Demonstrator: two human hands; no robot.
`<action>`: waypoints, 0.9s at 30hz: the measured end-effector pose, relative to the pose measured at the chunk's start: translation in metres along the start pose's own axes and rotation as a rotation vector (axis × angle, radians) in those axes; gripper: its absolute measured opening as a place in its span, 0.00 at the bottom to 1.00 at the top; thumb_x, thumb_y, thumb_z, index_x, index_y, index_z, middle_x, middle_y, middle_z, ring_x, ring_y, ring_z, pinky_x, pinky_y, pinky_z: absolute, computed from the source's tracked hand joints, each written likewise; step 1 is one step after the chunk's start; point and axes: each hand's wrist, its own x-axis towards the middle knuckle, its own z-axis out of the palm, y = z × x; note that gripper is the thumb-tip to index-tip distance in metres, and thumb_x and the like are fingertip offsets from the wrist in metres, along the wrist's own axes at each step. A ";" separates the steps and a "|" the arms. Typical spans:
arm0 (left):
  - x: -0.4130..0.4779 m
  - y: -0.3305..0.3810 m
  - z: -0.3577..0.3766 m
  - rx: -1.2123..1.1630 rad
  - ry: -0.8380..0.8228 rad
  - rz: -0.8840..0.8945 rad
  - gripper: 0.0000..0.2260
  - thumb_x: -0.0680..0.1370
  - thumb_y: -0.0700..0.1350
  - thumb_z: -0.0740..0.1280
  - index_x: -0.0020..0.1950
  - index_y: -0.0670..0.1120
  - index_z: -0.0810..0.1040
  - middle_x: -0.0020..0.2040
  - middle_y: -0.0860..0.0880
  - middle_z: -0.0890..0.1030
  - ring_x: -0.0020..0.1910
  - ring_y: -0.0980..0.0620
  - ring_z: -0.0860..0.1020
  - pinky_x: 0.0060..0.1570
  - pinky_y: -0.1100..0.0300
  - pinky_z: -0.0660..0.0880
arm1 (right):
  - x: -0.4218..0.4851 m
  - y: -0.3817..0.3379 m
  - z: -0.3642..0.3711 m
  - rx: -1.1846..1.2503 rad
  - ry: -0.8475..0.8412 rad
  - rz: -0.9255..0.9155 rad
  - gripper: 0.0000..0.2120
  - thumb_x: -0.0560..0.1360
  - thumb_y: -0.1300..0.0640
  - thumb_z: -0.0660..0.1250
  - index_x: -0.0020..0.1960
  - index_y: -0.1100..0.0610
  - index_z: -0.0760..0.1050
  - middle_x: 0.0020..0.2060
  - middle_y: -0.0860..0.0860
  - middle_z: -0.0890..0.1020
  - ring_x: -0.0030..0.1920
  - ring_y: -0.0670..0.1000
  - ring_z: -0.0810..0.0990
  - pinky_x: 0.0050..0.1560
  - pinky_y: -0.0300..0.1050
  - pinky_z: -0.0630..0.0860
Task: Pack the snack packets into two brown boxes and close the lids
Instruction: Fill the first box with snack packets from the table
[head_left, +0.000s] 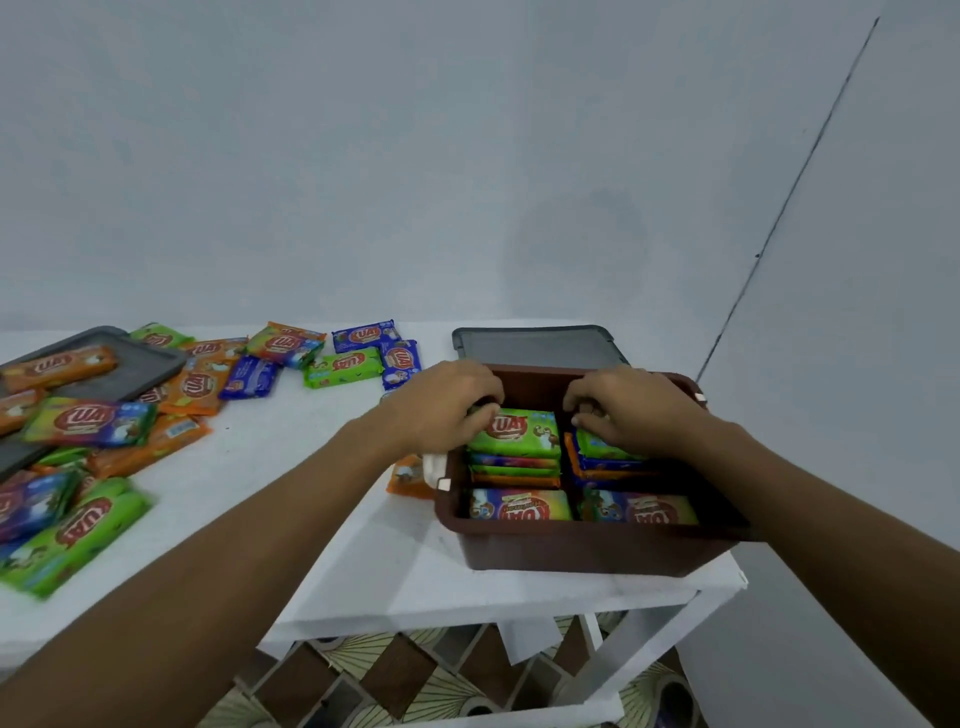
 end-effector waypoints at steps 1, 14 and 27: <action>-0.010 -0.008 -0.001 0.012 0.068 0.012 0.12 0.80 0.48 0.59 0.56 0.45 0.78 0.53 0.48 0.79 0.54 0.49 0.75 0.52 0.50 0.74 | 0.007 -0.010 -0.001 0.017 0.035 -0.002 0.08 0.78 0.50 0.63 0.56 0.46 0.76 0.45 0.42 0.80 0.45 0.46 0.77 0.44 0.49 0.77; -0.186 -0.161 -0.025 0.209 -0.212 -0.468 0.21 0.79 0.56 0.63 0.70 0.52 0.70 0.71 0.50 0.69 0.68 0.50 0.67 0.64 0.53 0.69 | 0.120 -0.171 -0.003 0.031 -0.157 -0.110 0.12 0.78 0.47 0.61 0.60 0.45 0.74 0.49 0.46 0.79 0.47 0.46 0.74 0.45 0.44 0.73; -0.249 -0.230 0.006 0.246 -0.179 -0.835 0.34 0.78 0.66 0.54 0.79 0.51 0.50 0.80 0.40 0.47 0.76 0.31 0.43 0.72 0.33 0.45 | 0.119 -0.272 0.117 0.099 -0.238 0.475 0.31 0.79 0.36 0.49 0.78 0.45 0.49 0.79 0.52 0.45 0.77 0.63 0.40 0.68 0.76 0.47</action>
